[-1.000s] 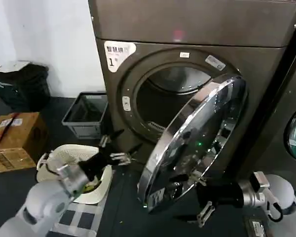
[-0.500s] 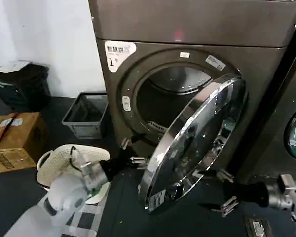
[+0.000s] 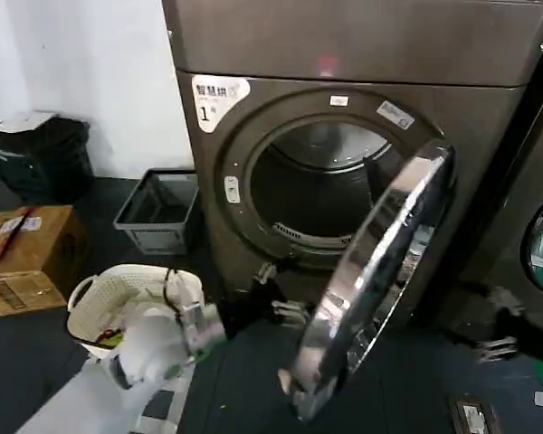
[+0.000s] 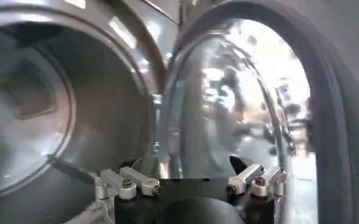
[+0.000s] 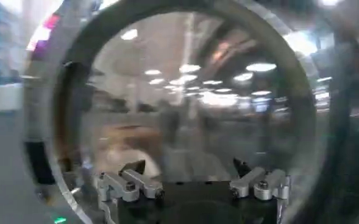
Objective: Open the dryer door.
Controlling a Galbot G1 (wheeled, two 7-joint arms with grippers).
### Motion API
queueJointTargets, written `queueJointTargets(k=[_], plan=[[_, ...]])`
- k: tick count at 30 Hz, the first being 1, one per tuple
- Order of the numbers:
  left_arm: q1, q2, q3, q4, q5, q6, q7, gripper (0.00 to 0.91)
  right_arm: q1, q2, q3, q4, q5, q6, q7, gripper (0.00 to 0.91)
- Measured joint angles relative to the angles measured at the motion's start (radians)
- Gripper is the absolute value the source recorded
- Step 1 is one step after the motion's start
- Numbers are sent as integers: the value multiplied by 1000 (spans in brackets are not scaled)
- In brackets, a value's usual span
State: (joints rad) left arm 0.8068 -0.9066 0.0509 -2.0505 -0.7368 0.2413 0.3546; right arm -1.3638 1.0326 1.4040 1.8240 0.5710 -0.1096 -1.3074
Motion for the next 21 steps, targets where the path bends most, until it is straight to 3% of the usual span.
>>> queueJointTargets(k=[12, 21], plan=[[-123, -78, 183, 62, 12, -9, -5, 907, -73, 4, 298, -53, -77, 28, 171, 907], [-211, -126, 304, 106, -2, -26, -10, 907, -85, 1, 433, -46, 18, -14, 489, 907]])
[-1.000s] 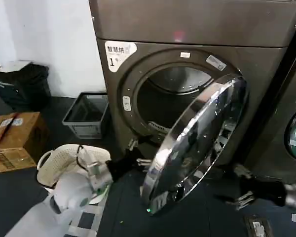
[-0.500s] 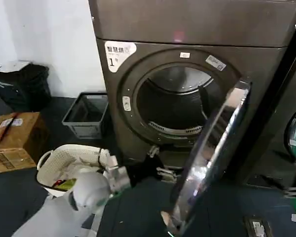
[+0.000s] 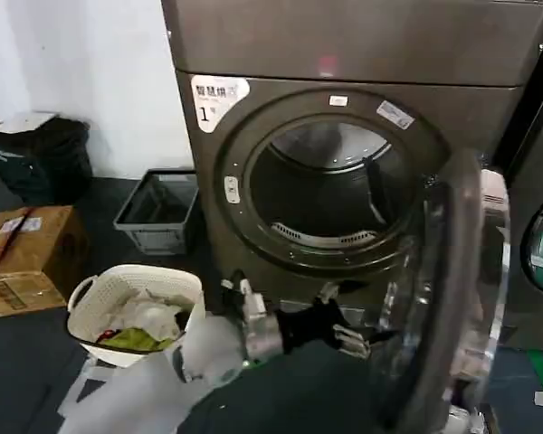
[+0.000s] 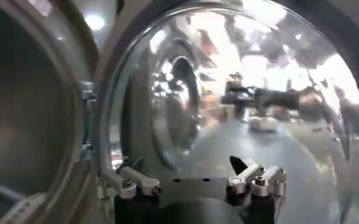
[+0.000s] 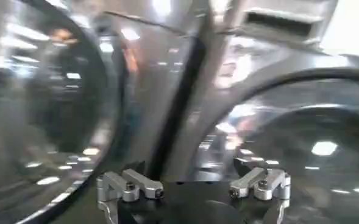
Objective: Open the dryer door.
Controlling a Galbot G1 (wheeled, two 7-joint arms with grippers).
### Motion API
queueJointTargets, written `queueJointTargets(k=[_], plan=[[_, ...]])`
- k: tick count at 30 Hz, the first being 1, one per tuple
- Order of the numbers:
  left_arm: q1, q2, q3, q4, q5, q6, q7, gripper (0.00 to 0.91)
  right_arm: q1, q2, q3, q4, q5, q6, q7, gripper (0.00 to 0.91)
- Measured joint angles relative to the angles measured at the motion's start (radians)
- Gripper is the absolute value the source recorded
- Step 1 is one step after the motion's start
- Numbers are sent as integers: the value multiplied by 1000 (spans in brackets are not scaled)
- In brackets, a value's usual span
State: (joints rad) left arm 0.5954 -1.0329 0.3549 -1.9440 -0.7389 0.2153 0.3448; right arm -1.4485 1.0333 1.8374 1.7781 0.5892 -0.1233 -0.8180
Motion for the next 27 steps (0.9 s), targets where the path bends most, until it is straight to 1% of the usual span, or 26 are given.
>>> queueJointTargets(k=[2, 8, 13, 15, 20, 24, 27], plan=[[-22, -10, 25, 11, -10, -4, -3, 907, -1, 1, 18, 4, 15, 1, 94, 907], [-94, -42, 101, 45, -48, -11, -22, 907, -2, -13, 62, -2, 16, 0, 314, 907], [-153, -79, 153, 77, -62, -27, -26, 907, -19, -40, 122, -10, 9, -21, 454, 907], [-174, -97, 171, 94, -62, -34, -26, 907, -26, -50, 150, -13, 5, -32, 501, 907], [-210, -154, 215, 146, -55, -43, -25, 907, -45, -83, 234, -32, -36, -50, 615, 907], [-213, -202, 219, 185, -44, -45, -24, 907, -34, -98, 282, -47, -73, -53, 668, 907], [-216, -243, 228, 215, -28, -47, -24, 907, -35, -102, 312, -46, -73, -62, 684, 907]])
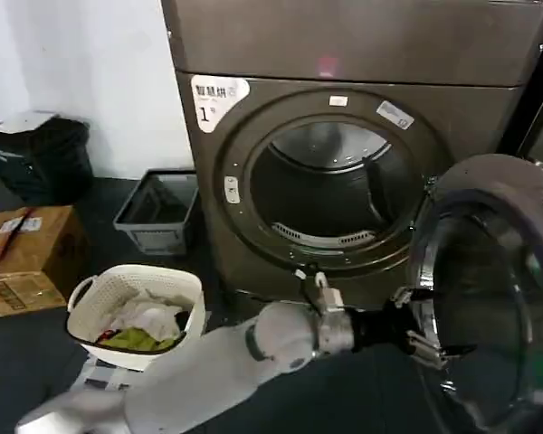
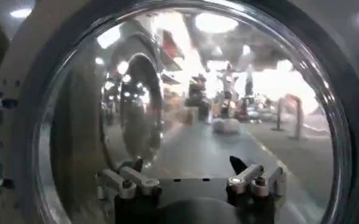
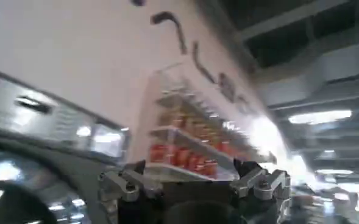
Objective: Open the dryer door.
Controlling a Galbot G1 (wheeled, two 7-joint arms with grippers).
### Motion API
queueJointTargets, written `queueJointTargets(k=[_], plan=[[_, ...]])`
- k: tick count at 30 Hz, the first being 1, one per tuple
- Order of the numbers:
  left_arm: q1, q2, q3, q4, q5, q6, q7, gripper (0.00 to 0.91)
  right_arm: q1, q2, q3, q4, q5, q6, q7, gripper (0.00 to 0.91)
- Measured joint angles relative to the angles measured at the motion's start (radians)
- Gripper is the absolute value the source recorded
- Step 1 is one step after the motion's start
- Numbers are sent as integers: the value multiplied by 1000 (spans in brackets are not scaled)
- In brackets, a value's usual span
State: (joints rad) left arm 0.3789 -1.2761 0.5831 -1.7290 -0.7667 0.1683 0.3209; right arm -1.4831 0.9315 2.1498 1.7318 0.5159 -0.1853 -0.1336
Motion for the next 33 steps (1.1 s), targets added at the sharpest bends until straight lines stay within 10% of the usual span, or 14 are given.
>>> queueJointTargets(k=[33], plan=[[-32, -333, 71, 462, 144, -86, -29, 907, -94, -31, 168, 60, -93, -6, 0, 907]])
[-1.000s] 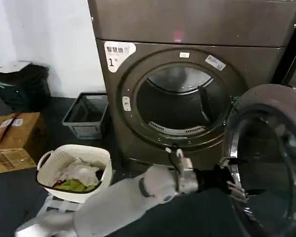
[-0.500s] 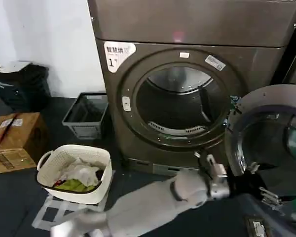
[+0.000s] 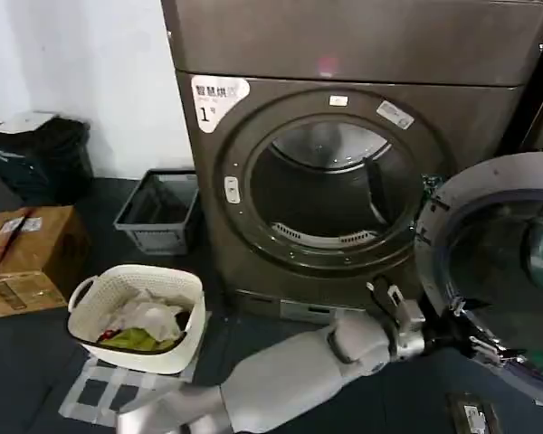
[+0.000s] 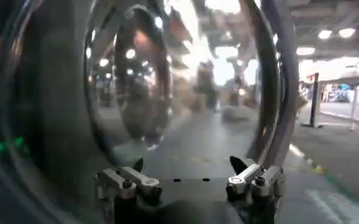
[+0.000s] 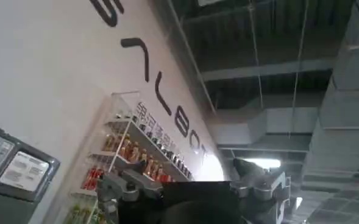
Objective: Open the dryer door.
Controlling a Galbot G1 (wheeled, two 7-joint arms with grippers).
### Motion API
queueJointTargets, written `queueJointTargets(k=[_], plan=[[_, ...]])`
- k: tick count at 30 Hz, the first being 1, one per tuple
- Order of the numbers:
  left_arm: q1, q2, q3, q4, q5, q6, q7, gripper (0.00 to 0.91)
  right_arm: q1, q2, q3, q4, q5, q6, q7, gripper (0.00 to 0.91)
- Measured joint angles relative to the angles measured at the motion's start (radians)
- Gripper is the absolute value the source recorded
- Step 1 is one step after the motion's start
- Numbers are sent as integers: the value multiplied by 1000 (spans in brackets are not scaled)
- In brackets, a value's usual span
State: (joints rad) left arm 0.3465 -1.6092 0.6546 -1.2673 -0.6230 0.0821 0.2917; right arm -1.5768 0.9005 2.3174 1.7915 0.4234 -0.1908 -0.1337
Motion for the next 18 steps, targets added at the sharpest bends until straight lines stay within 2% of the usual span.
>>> queueJointTargets(k=[8, 18], plan=[[-15, 0, 12, 57, 20, -24, -3, 907, -6, 1, 12, 8, 3, -1, -1, 907], [-14, 0, 6, 44, 1, -40, -6, 907, -13, 2, 12, 16, 8, -2, -5, 907]])
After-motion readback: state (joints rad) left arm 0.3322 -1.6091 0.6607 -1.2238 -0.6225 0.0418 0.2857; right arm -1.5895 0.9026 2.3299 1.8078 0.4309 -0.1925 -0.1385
